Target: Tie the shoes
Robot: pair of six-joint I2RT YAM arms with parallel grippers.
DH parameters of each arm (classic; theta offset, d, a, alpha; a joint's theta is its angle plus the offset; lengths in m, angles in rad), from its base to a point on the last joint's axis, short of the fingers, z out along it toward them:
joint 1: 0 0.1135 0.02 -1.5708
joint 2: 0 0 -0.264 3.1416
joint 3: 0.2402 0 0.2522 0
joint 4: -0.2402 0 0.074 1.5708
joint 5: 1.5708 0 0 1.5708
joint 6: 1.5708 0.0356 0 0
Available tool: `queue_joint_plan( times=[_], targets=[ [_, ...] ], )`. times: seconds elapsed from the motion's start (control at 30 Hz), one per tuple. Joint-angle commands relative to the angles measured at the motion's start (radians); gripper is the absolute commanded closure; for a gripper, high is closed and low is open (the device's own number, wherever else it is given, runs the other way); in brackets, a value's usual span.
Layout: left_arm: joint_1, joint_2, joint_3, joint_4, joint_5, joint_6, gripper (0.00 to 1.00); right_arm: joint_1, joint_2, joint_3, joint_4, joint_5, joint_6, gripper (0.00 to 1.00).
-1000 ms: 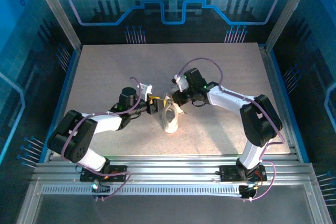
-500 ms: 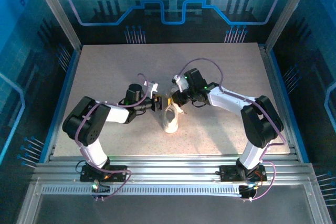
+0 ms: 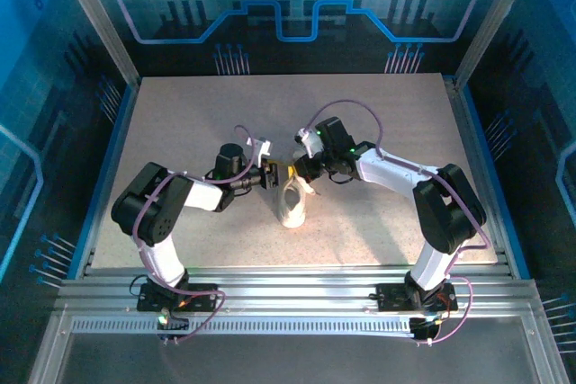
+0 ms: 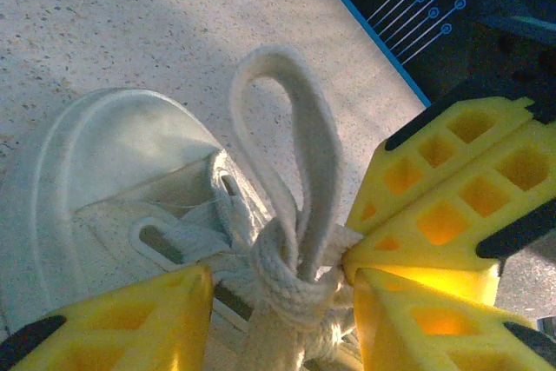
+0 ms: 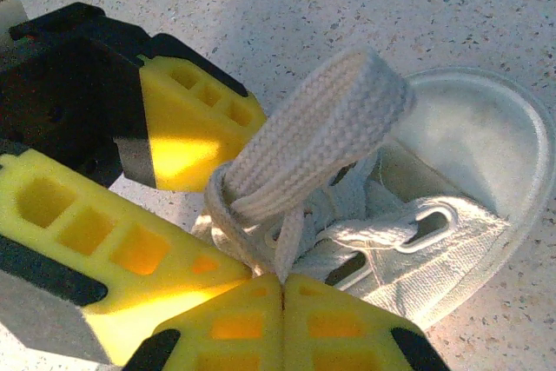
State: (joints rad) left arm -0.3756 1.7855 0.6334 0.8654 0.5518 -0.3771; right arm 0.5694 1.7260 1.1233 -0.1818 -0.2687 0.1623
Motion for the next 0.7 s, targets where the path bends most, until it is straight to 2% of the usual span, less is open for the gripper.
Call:
queue_joint_plan(
  times=[0.0,0.13,0.67],
  targets=[
    [0.012,-0.015,0.008,0.016,0.028,-0.02,0.54,0.008,-0.027,-0.011,0.017,-0.005,-0.012,1.0],
    [0.012,0.007,0.032,0.003,0.041,-0.027,0.58,0.009,-0.034,-0.014,0.023,-0.006,-0.009,1.0],
    [0.003,0.048,0.056,0.011,0.044,-0.039,0.65,0.01,-0.04,-0.015,0.015,-0.002,-0.004,1.0]
  ],
)
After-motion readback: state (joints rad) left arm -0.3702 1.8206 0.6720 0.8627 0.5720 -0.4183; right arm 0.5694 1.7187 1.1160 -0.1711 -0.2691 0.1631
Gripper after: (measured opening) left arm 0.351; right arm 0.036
